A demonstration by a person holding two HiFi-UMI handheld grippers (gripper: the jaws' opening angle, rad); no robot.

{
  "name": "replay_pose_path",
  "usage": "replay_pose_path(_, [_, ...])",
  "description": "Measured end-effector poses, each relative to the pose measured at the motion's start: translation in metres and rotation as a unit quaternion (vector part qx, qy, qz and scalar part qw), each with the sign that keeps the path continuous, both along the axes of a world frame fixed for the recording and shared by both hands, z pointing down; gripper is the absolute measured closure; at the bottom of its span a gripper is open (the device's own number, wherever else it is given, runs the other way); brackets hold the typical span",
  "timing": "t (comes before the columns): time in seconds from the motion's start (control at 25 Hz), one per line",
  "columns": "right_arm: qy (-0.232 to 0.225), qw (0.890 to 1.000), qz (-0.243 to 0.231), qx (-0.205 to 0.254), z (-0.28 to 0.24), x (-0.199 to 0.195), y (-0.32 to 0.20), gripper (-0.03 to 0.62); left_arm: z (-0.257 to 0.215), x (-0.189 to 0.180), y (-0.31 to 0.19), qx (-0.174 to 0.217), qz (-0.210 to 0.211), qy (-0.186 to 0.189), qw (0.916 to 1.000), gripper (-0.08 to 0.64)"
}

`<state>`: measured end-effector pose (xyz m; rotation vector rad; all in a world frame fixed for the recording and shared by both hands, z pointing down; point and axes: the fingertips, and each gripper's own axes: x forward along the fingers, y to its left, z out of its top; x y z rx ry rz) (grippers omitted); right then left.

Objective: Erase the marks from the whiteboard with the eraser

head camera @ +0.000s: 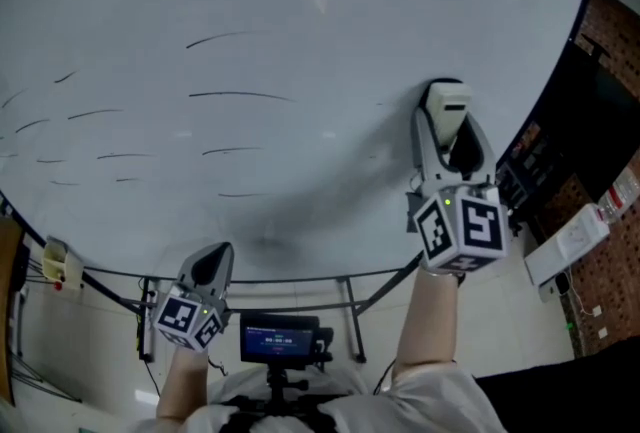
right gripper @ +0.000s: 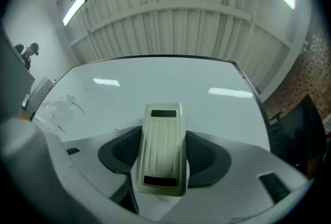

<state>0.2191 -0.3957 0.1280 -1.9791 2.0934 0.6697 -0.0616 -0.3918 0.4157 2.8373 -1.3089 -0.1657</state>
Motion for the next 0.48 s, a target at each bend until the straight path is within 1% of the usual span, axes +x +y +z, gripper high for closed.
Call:
replay_pose_path(0.08, [-0.025, 0.999, 0.026, -0.006, 0.004, 0.031, 0.001, 0.333, 0.001, 0.0, 0.001, -0.001, 0.0, -0.001, 1.0, 0.568])
replay_pose_path(0.16, [-0.044, 0.998, 0.036, -0.012, 0.006, 0.051, 0.001, 0.333, 0.0, 0.0, 0.002, -0.001, 0.001, -0.003, 1.0, 0.568])
replay_pose_path(0.24, [-0.048, 0.998, 0.038, -0.015, 0.006, 0.055, 0.002, 0.333, -0.003, -0.001, 0.002, 0.002, 0.001, -0.002, 1.0, 0.568])
replay_pose_path(0.32, [-0.048, 0.998, 0.037, -0.008, 0.006, 0.051, 0.006, 0.334, -0.01, 0.0, 0.003, 0.009, 0.002, -0.002, 1.0, 0.568])
replay_pose_path(0.4, [-0.048, 0.999, 0.017, 0.009, 0.009, 0.041, 0.017, 0.334, -0.018, 0.001, 0.005, 0.017, 0.005, -0.002, 0.9998, 0.568])
replay_pose_path(0.48, [-0.045, 0.998, -0.03, 0.036, 0.015, 0.022, 0.031, 0.334, -0.024, 0.0, 0.007, 0.025, 0.007, -0.002, 0.9997, 0.568])
